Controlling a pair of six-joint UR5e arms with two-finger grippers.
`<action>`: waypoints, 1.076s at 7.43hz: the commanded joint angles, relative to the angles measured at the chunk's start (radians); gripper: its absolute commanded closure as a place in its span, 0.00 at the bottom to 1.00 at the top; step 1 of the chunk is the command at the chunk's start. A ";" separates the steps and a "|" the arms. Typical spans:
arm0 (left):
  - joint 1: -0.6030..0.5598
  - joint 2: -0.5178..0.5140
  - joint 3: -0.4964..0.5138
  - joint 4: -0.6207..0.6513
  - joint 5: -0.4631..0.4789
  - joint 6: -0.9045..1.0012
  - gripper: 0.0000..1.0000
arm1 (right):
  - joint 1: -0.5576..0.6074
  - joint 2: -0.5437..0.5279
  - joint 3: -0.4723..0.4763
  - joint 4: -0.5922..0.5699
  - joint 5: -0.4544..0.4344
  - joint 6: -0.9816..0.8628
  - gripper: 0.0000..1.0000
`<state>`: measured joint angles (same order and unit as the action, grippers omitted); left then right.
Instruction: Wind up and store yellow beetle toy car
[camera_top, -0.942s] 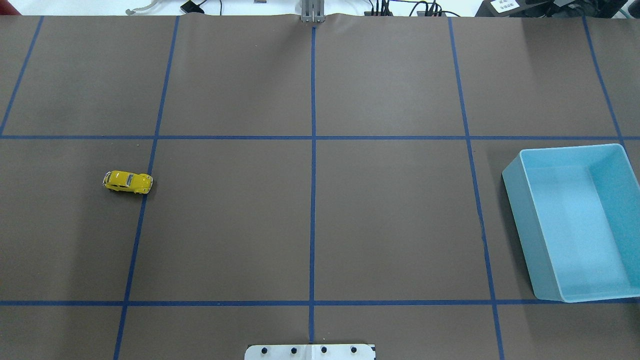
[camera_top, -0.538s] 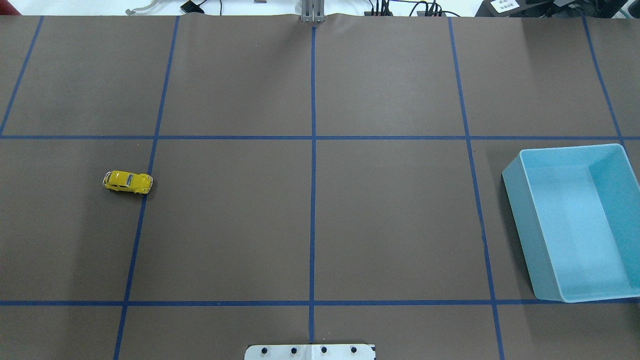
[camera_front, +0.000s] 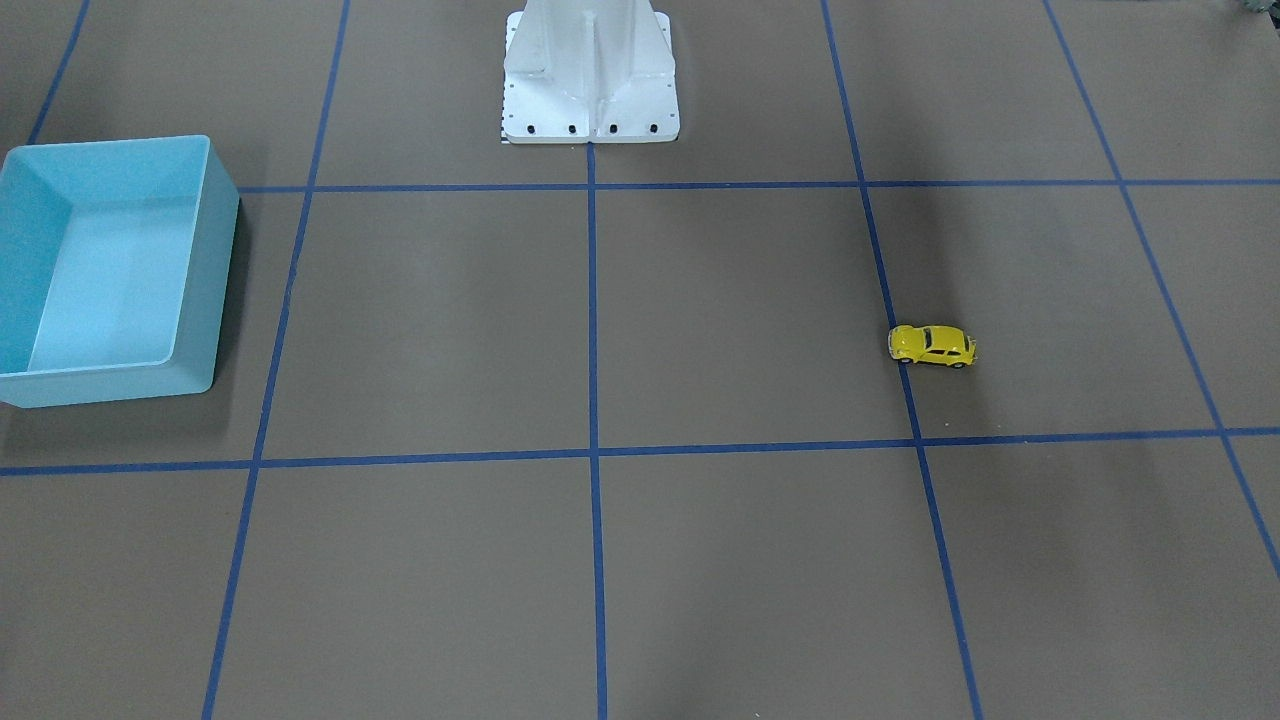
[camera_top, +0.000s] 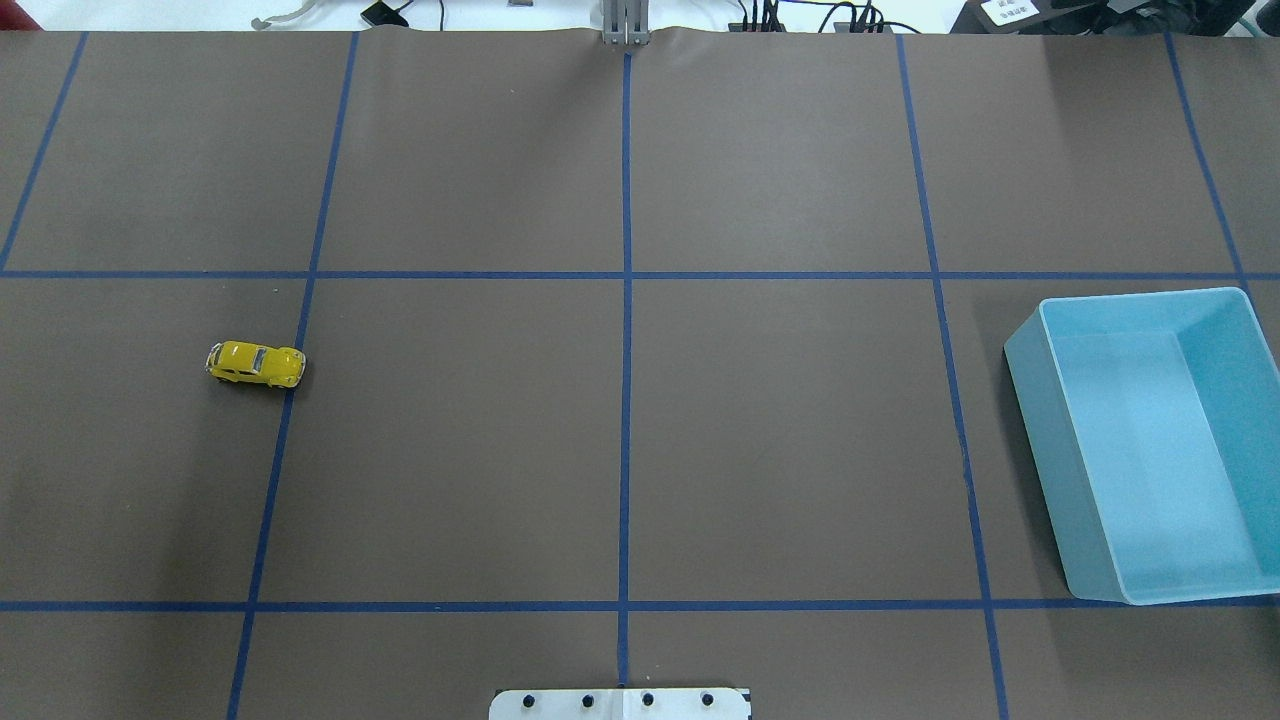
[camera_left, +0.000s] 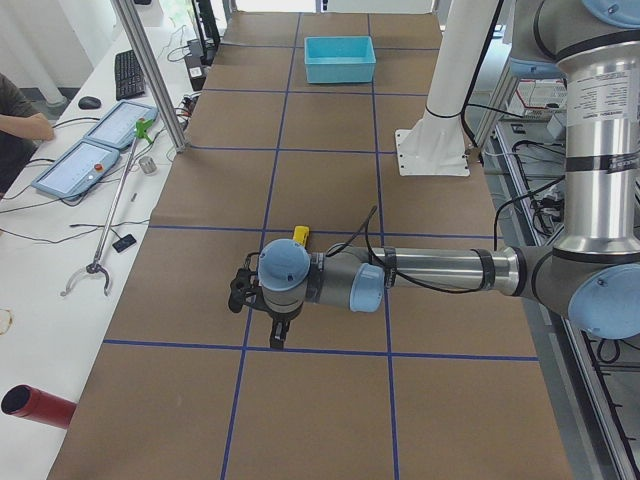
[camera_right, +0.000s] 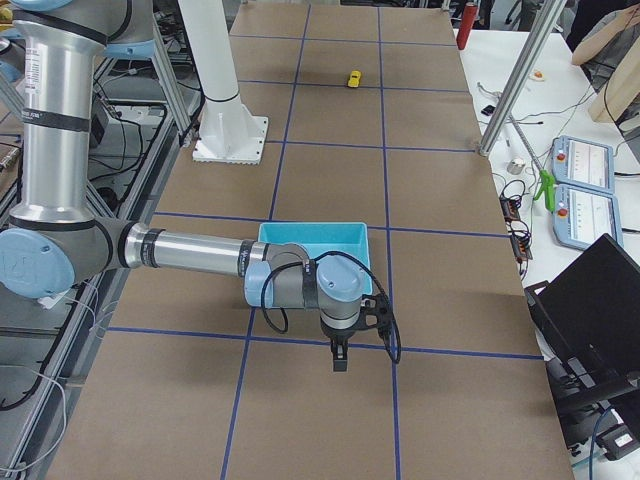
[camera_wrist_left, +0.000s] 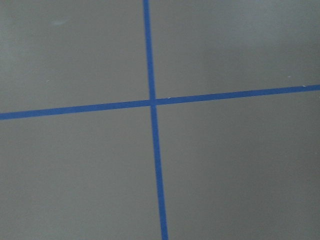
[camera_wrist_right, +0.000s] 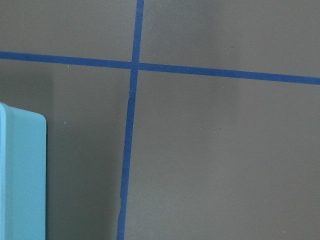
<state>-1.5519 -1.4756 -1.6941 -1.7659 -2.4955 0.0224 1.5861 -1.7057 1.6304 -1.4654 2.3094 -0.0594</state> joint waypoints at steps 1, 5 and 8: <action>0.163 0.009 -0.091 -0.177 -0.020 0.002 0.01 | 0.000 0.000 -0.007 0.000 -0.002 0.000 0.00; 0.381 0.009 -0.130 -0.270 -0.016 0.023 0.01 | 0.000 -0.002 -0.030 0.000 -0.005 -0.002 0.00; 0.603 -0.008 -0.145 -0.412 0.032 0.109 0.01 | 0.000 -0.006 -0.032 0.000 -0.007 -0.002 0.00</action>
<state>-1.0666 -1.4793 -1.8321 -2.0965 -2.4955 0.1071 1.5861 -1.7094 1.5989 -1.4650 2.3038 -0.0613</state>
